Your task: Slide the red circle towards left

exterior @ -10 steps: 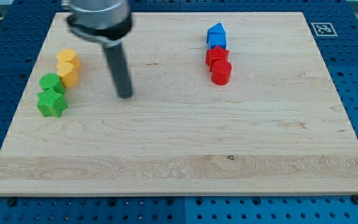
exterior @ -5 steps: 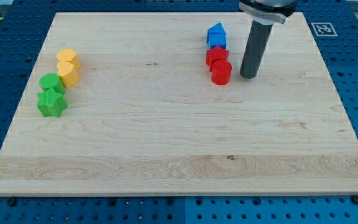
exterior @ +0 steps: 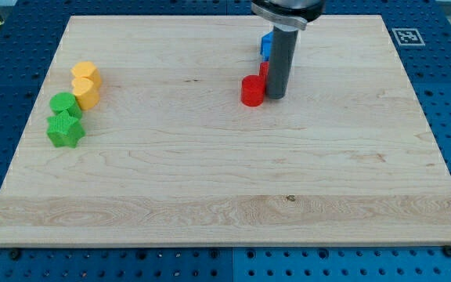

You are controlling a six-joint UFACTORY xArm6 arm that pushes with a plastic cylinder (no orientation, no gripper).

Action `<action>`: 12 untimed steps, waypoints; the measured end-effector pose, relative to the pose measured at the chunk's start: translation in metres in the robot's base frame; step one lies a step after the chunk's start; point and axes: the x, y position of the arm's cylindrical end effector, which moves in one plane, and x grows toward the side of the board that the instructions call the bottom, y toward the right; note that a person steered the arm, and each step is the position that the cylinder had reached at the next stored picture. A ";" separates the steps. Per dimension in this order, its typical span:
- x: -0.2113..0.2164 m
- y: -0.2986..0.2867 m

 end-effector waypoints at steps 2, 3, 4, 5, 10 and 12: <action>0.000 -0.032; 0.000 -0.041; 0.000 -0.056; -0.001 -0.076; 0.001 -0.123; -0.009 -0.180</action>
